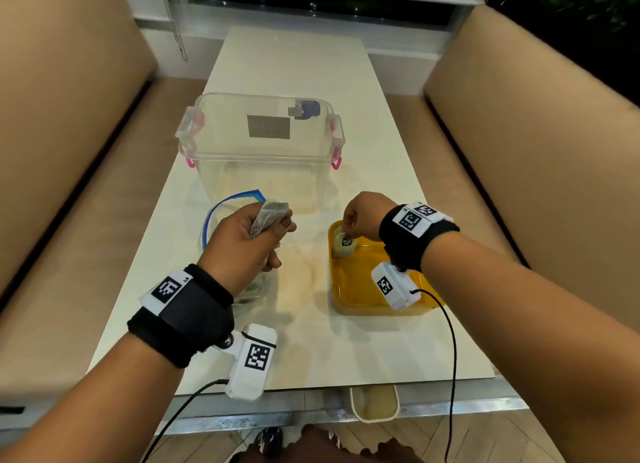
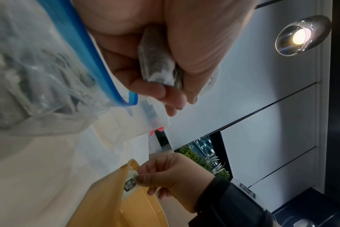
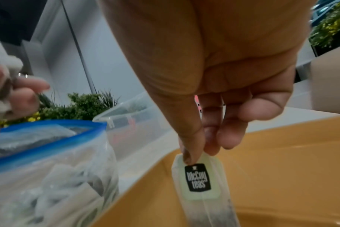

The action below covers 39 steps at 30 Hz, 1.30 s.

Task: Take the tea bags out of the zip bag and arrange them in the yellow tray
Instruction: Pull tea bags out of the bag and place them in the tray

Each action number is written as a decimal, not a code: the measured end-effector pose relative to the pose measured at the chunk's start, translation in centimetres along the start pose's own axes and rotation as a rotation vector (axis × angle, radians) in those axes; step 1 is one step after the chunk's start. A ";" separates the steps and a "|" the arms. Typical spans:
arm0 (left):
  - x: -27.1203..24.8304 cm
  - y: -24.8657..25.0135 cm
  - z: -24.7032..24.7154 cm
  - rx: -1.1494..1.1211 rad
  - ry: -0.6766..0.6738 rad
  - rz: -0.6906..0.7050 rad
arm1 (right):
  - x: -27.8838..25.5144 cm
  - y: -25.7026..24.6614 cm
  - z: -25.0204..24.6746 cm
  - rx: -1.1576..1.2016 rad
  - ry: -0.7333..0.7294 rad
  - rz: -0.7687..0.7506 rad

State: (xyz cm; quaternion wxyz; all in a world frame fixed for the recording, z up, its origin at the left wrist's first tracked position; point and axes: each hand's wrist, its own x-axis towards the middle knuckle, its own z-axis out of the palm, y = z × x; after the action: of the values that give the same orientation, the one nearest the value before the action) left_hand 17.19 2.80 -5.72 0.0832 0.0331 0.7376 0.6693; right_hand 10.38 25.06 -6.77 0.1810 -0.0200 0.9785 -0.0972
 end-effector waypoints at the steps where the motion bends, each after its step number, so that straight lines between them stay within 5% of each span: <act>1: -0.2 0.0 -0.2 0.000 0.002 -0.003 | 0.2 -0.2 0.2 -0.022 -0.005 0.000; 16: -0.7 0.0 -0.2 0.001 -0.034 -0.036 | 0.3 -0.6 -0.2 -0.063 0.058 0.023; 20: -0.4 0.0 0.3 -0.010 -0.056 -0.040 | -2.7 -1.9 -2.3 0.228 0.263 -0.149; 23: 0.1 0.2 0.9 0.004 -0.071 -0.041 | -6.0 -4.4 -4.3 0.565 0.163 -0.374; 25: 0.4 0.2 1.3 0.020 -0.084 -0.034 | -7.2 -5.4 -4.7 0.561 0.140 -0.460; 32: 0.3 0.6 2.1 -0.063 -0.141 -0.008 | -7.0 -4.7 -4.1 0.580 0.256 -0.399; 39: -0.1 1.0 1.7 -0.180 -0.034 0.008 | -7.5 -2.9 -5.1 0.697 0.223 -0.338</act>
State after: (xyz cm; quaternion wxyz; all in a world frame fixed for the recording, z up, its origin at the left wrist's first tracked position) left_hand 17.56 4.58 -4.86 0.0956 0.0398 0.6726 0.7327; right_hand 15.63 23.74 1.07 0.0513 -0.1076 0.8835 -0.4530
